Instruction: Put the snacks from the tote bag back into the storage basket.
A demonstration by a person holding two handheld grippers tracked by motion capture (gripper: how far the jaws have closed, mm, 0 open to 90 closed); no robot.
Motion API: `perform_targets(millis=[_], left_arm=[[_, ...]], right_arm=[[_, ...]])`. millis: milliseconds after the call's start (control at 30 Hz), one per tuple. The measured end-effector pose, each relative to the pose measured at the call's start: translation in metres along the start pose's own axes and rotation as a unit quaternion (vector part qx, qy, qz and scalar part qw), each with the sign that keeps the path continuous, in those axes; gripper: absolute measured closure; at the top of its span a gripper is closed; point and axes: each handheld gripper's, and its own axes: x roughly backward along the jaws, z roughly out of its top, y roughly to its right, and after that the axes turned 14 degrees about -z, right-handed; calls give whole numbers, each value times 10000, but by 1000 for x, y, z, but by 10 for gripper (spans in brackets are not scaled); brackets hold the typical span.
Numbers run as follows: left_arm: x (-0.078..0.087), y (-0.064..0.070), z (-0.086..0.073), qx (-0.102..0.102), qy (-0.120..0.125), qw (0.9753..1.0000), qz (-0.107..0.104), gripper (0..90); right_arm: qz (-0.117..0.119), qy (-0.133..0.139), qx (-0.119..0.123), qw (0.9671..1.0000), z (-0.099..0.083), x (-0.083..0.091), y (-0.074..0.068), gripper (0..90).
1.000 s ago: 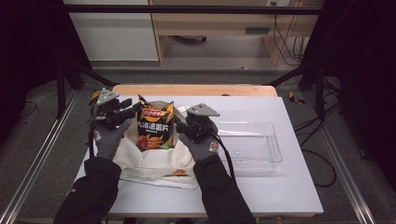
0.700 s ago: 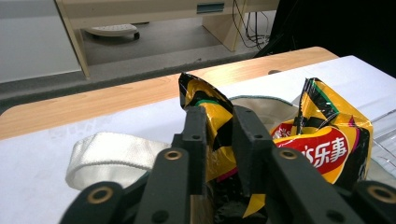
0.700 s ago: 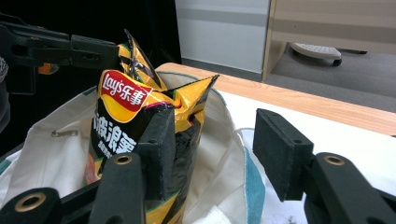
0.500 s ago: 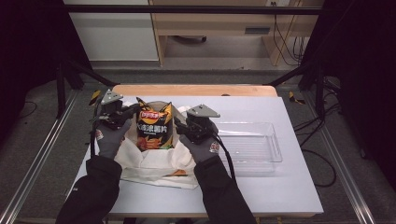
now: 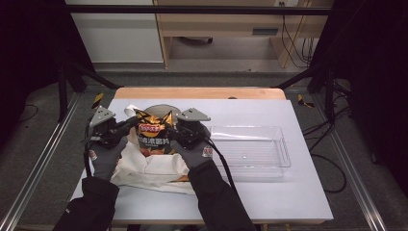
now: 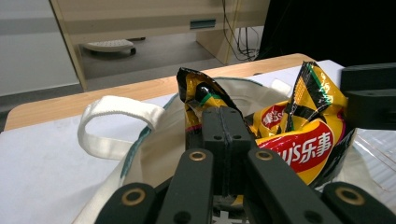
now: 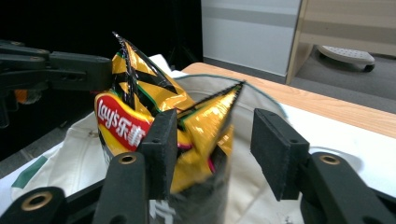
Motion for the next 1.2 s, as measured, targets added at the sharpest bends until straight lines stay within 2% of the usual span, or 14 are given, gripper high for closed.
perform_targets(millis=[67, 100, 133, 167, 233, 267, 300, 367, 433, 800, 1200], left_arm=[[4, 2, -2, -24, 2, 10000, -5, 899], [5, 3, -2, -28, -2, 10000, 13, 899], [5, 3, -2, -37, -2, 10000, 28, 899], [7, 4, -4, -47, 3, 10000, 54, 899], [7, 4, -5, -20, 8, 10000, 71, 899], [7, 4, -5, -6, 10, 10000, 76, 899], [8, 5, -5, -9, 6, 10000, 91, 899], [8, 7, -5, -50, -10, 9999, 151, 899], [9, 9, -4, -53, 2, 9999, 151, 899], [13, 17, 0, -100, 82, 9998, 126, 900], [27, 29, 16, -94, 371, 9993, 54, 900]], right_arm=[[-3, -19, 45, 10000, 1, -3, -5, 556], [19, -55, 41, 10000, 1, -5, -9, 619], [19, -55, 41, 10000, 1, -5, -9, 619], [9, -122, 70, 9999, 0, -6, -11, 697], [12, -143, 101, 9998, -1, -7, -11, 715], [82, -182, 35, 9998, -1, -6, -11, 784], [82, -182, 35, 9998, -1, -6, -11, 784], [79, -136, 5, 9999, 0, -5, -11, 858], [88, -97, -11, 9999, 1, -3, -9, 892], [84, 10, -22, 10000, 7, 6, -6, 900], [117, 167, 84, 9998, 25, 22, -6, 900]])
